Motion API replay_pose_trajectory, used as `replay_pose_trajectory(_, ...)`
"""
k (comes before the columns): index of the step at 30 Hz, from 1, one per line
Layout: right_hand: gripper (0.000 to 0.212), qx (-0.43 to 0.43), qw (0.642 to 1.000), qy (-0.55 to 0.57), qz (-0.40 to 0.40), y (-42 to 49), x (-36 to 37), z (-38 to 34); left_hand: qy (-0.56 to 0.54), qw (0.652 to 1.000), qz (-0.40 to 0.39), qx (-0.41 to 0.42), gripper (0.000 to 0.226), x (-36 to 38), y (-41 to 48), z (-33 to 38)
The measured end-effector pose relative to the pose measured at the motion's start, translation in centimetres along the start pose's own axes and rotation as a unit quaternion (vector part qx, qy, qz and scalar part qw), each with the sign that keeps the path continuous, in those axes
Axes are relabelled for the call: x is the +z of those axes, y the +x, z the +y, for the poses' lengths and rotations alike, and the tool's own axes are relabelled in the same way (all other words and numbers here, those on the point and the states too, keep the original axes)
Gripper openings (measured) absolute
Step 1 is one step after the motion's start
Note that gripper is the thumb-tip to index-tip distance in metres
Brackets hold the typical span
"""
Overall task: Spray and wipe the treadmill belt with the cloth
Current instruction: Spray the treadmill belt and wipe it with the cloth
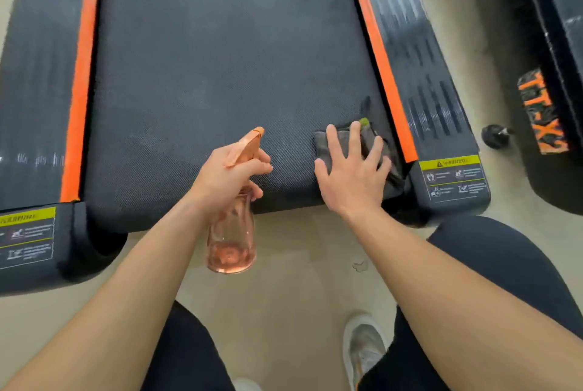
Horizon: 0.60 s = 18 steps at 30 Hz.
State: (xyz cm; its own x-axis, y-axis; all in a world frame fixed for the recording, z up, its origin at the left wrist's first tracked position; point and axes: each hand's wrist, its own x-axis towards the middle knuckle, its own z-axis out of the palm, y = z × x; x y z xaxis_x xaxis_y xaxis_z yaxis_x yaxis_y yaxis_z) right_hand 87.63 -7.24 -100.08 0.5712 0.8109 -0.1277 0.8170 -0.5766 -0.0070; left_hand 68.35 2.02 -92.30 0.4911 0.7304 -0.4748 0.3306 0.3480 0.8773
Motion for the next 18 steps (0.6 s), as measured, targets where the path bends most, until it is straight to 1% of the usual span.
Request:
replay_pose_trajectory(4,0.056,-0.078,0.996,-0.028,0.023,-3.0,1.0,0.9,-0.034,0.999,-0.035,-0.010,0.056,1.8,1.6,0.1)
replay_pose_trajectory(5,0.053,-0.098,0.994,-0.026,0.042,-3.5,1.0,1.0,-0.033,0.998,-0.057,-0.018,0.059,2.3,1.9,0.2)
replay_pose_trajectory(6,0.050,-0.118,0.990,-0.019,0.071,-4.1,1.0,1.1,-0.025,0.996,-0.083,-0.026,0.056,2.8,2.2,0.4)
replay_pose_trajectory(8,0.051,-0.152,0.982,0.002,0.113,-5.9,0.8,1.1,-0.005,0.991,-0.127,-0.045,0.042,4.1,2.7,0.8)
replay_pose_trajectory(9,0.053,-0.167,0.980,0.014,0.112,-7.0,0.8,1.1,0.002,0.988,-0.143,-0.051,0.037,4.7,2.9,1.0)
replay_pose_trajectory(11,0.049,-0.167,0.983,0.052,0.058,-8.9,0.8,1.5,0.034,0.984,-0.166,-0.062,0.034,5.7,3.2,1.0)
replay_pose_trajectory(13,0.050,-0.110,0.984,0.137,-0.028,-10.0,0.8,2.0,0.082,0.978,-0.180,-0.062,0.033,6.5,3.3,0.9)
replay_pose_trajectory(16,0.046,0.045,0.959,0.256,-0.114,-10.3,0.3,3.5,0.117,0.970,-0.203,-0.059,0.023,7.5,3.6,0.3)
replay_pose_trajectory(17,0.042,0.092,0.948,0.273,-0.134,-10.3,0.2,4.1,0.128,0.968,-0.206,-0.059,0.027,7.8,3.7,0.0)
replay_pose_trajectory(18,0.040,0.119,0.940,0.281,-0.150,-10.4,0.1,4.6,0.139,0.967,-0.203,-0.063,0.036,8.1,3.9,-0.3)
